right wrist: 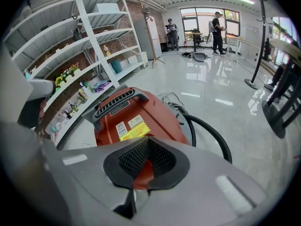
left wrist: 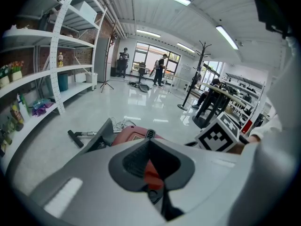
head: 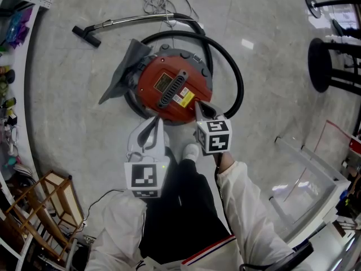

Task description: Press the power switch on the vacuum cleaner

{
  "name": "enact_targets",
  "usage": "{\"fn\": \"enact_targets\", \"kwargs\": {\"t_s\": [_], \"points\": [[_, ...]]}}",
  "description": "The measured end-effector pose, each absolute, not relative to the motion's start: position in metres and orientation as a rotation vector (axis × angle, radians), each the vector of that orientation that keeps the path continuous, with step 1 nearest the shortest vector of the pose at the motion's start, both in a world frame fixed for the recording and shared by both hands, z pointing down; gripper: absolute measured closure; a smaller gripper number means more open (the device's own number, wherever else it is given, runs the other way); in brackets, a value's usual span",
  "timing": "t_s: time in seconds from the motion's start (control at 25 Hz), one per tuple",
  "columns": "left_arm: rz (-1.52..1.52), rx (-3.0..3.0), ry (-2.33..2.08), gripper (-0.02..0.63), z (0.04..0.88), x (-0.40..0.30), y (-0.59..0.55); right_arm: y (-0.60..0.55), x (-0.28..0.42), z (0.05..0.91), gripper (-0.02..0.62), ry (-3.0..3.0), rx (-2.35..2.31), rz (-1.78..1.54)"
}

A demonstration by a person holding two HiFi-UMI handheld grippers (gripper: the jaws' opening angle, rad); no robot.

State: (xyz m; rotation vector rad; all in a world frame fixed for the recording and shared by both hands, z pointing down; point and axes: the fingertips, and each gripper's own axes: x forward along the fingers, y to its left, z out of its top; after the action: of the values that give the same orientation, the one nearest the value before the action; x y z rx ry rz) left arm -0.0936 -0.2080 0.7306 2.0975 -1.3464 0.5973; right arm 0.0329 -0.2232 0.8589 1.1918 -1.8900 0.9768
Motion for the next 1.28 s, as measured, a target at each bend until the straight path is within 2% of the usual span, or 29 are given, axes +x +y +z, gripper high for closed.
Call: {"fn": "enact_targets", "kwargs": {"t_s": [0.68, 1.28], "points": [[0.627, 2.114, -1.348, 0.606, 0.727, -0.098, -0.208, -0.221, 0.035, 0.854, 0.595, -1.866, 1.218, 0.998], [0.616, 2.163, -1.392, 0.606, 0.67, -0.092, -0.21, -0.226, 0.057, 0.78, 0.595, -1.907, 1.325, 0.944]]}}
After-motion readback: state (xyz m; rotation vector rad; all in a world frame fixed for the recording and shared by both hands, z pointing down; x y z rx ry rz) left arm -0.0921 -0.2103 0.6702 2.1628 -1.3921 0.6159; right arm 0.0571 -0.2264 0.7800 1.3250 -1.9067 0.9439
